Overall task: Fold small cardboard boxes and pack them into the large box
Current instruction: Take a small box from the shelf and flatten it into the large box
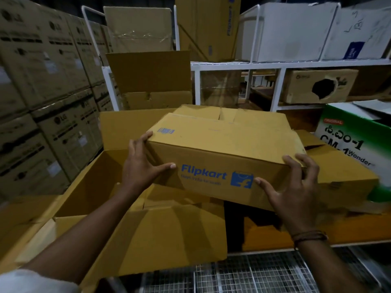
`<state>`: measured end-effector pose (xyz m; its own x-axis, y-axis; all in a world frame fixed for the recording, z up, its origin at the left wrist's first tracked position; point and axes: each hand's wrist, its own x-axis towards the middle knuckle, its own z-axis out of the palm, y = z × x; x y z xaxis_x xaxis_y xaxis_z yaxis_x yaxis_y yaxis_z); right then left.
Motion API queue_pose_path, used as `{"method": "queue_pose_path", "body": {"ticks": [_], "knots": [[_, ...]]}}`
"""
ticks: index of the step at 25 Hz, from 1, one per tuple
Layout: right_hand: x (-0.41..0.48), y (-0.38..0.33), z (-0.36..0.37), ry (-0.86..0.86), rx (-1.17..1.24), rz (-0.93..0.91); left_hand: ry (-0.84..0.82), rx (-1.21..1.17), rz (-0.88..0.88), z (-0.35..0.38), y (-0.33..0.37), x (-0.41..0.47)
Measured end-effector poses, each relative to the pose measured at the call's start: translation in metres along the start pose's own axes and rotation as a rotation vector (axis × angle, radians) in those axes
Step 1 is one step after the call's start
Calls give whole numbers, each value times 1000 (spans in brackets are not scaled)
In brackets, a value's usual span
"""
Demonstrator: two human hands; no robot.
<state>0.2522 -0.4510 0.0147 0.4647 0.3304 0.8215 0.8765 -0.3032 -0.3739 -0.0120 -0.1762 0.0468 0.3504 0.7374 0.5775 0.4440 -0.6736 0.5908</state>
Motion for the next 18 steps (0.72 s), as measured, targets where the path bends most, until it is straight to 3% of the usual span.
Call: {"method": "queue_pose_path", "body": {"ticks": [12, 18], "knots": [[3, -68, 98, -214, 180, -113, 193, 266, -192, -89, -77, -53], [-2, -99, 153, -243, 187, -150, 244, 288, -299, -103, -117, -60]]}}
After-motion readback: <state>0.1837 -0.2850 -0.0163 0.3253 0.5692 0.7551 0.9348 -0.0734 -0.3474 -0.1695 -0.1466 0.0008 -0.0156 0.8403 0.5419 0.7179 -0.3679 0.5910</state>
